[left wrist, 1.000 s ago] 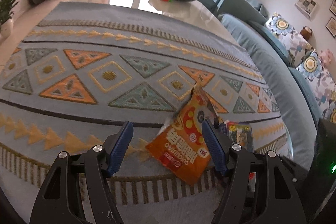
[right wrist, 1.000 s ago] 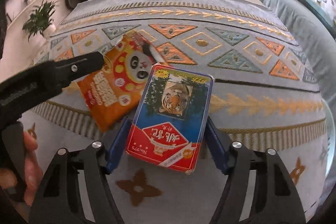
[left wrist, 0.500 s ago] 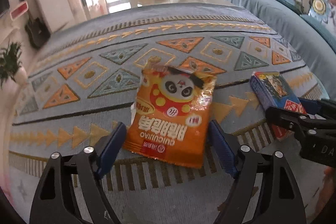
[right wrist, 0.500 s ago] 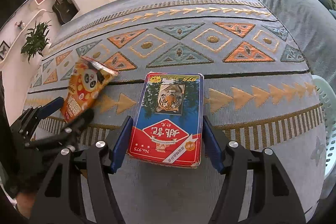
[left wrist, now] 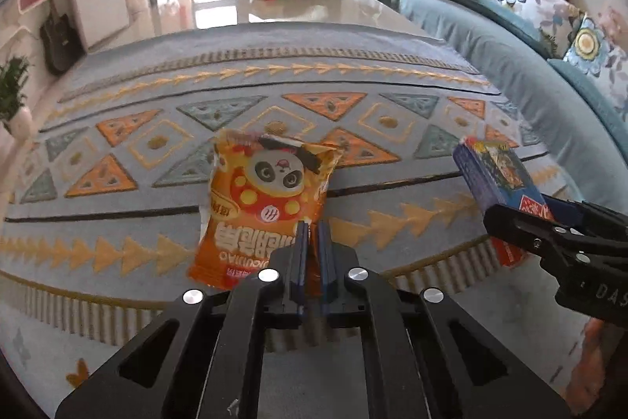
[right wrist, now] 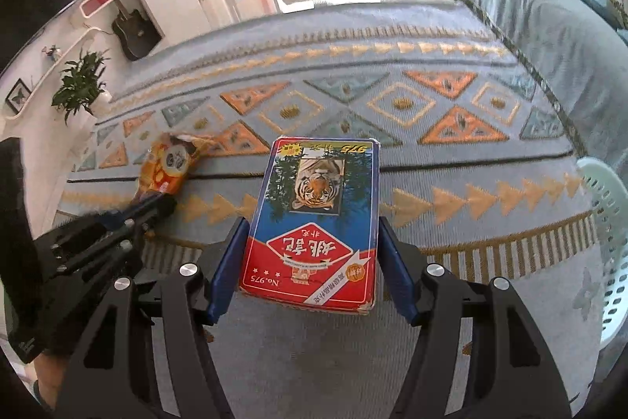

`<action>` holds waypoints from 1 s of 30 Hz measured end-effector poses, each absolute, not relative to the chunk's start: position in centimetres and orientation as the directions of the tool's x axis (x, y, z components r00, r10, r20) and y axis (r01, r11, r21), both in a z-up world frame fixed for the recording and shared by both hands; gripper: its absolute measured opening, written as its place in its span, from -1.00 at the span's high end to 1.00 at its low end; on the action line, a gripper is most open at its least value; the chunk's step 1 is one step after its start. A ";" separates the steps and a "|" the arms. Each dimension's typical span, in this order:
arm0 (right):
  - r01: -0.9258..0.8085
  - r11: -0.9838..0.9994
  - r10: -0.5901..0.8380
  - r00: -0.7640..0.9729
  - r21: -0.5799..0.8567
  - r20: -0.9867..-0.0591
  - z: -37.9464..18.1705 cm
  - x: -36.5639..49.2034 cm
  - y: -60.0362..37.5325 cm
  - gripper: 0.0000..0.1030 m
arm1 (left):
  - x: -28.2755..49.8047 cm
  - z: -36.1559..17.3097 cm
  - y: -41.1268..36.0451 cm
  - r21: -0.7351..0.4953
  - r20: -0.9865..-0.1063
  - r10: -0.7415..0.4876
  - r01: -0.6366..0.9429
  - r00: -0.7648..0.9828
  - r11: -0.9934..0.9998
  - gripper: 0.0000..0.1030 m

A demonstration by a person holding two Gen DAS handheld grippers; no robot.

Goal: Collect trash
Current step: 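Carry the snack bag and card box to the green basket and release both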

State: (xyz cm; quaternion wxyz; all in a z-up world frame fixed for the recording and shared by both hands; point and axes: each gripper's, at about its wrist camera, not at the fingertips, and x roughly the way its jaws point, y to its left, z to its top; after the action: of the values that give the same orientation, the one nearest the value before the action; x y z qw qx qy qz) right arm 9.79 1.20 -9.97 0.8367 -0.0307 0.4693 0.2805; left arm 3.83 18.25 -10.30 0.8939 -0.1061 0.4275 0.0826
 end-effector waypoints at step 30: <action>-0.067 0.987 0.138 0.819 0.146 -0.557 -0.1 9.7 -24.5 -0.17 | 10.7 2.7 -3.4 -0.289 -0.494 -0.435 0.330 0.753 0.899 0.97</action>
State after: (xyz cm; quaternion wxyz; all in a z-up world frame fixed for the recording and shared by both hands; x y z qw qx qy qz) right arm 9.70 -24.50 -0.12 0.9518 0.0603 0.2958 0.0537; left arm 10.74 -3.42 2.72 0.9317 -0.0921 0.2853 -0.2051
